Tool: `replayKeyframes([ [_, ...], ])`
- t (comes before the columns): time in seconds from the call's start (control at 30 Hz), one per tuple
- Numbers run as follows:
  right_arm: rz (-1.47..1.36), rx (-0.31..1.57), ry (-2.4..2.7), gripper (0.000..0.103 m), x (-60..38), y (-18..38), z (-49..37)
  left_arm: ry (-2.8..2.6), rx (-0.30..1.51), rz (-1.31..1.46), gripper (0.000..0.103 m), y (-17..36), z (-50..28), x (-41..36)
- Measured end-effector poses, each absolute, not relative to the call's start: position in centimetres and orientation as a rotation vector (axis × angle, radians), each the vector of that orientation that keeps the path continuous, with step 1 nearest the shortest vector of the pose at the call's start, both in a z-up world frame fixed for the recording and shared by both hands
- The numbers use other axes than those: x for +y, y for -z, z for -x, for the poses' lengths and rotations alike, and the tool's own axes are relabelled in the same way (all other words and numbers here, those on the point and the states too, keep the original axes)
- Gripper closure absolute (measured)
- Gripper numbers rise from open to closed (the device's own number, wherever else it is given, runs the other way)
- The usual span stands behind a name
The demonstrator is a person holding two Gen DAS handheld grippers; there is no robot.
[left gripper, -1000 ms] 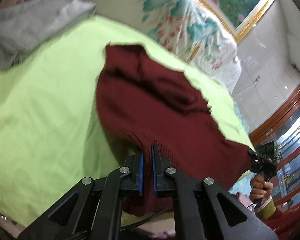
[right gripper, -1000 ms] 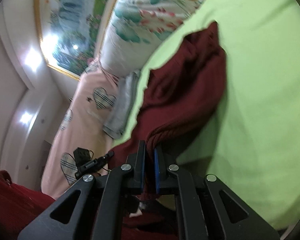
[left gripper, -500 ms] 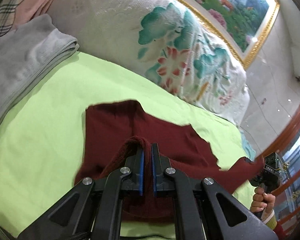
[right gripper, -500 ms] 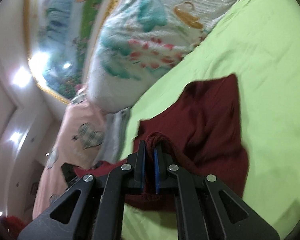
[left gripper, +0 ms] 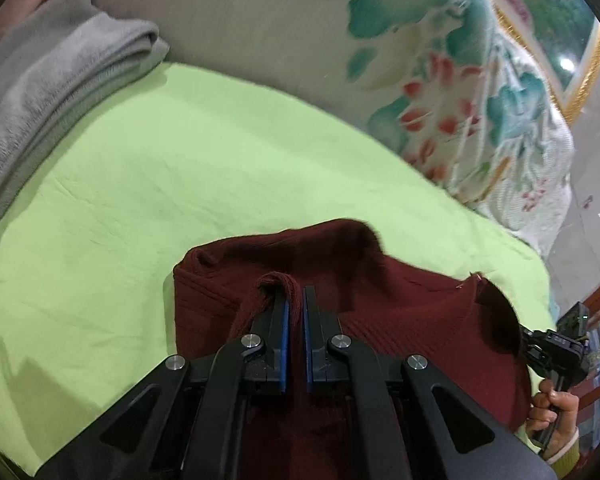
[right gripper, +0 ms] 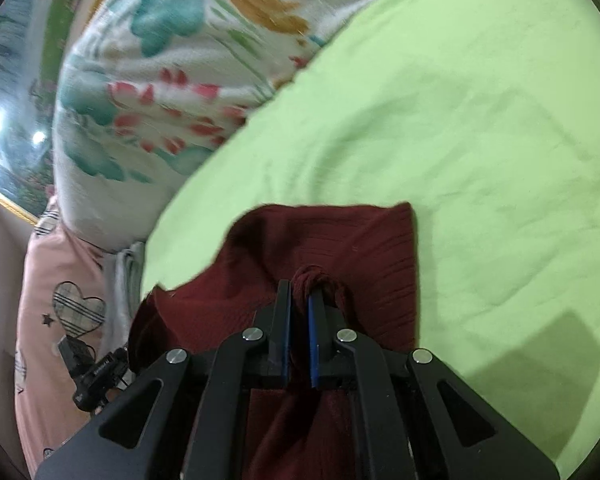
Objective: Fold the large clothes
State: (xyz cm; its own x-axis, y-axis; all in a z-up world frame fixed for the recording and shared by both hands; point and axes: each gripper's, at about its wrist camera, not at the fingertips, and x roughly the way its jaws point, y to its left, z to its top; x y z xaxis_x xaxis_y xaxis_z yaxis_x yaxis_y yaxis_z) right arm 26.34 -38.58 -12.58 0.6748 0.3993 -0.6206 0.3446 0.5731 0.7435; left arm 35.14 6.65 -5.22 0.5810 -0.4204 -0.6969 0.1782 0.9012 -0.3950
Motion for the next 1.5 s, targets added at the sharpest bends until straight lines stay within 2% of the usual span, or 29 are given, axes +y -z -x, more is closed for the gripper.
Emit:
replayKeyframes([
  [0.2, -0.977, 0.885, -0.038, 0.094, -38.6, 12.8, -26.8, 0.321, 0.911, 0.306, 0.098, 7.3, -36.3, 6.6],
  [0.3, -0.976, 0.877, -0.041, 0.089, -38.6, 12.3, -26.7, 0.319, 0.922, 0.298, 0.096, 7.2, -36.1, 6.6],
  [0.43, -0.949, 0.808, -0.011, 0.064, -38.6, 9.2, -25.0, 0.319, 0.930, 0.285, 0.088, 5.9, -34.1, 6.8],
  [0.47, -0.936, 0.781, -0.007, 0.063, -38.7, 8.2, -24.2, 0.328, 0.922, 0.288, 0.087, 5.4, -33.3, 6.8],
  [0.53, -0.919, 0.746, -0.008, 0.063, -38.5, 6.6, -22.8, 0.353, 0.903, 0.313, 0.082, 4.4, -31.3, 7.0],
  [0.63, -0.897, 0.740, -0.018, 0.063, -37.7, 5.5, -21.3, 0.424, 0.895, 0.337, 0.081, 3.6, -28.2, 6.2],
  [0.87, -0.886, 0.809, -0.118, 0.063, -33.4, 6.4, -20.3, 0.587, 0.914, 0.246, 0.068, 3.6, -23.6, 0.3],
  [0.97, -0.874, 0.842, -0.149, 0.063, -31.9, 7.0, -21.1, 0.566, 0.930, 0.199, 0.068, 4.3, -24.5, -1.1],
  [1.2, -0.878, 0.847, -0.134, 0.063, -32.6, 7.6, -22.3, 0.427, 0.936, 0.204, 0.069, 5.7, -28.8, 1.5],
  [1.33, -0.836, 0.959, -0.191, 0.063, -30.6, 9.4, -26.1, 0.353, 0.948, 0.219, 0.085, 7.0, -31.9, 3.1],
  [1.47, -0.741, 0.996, -0.188, 0.061, -28.6, 10.6, -29.9, 0.286, 0.940, 0.237, 0.087, 7.3, -33.8, 5.0],
  [1.5, -0.729, 0.986, -0.168, 0.061, -28.6, 10.6, -30.7, 0.276, 0.941, 0.240, 0.091, 7.3, -34.2, 5.5],
])
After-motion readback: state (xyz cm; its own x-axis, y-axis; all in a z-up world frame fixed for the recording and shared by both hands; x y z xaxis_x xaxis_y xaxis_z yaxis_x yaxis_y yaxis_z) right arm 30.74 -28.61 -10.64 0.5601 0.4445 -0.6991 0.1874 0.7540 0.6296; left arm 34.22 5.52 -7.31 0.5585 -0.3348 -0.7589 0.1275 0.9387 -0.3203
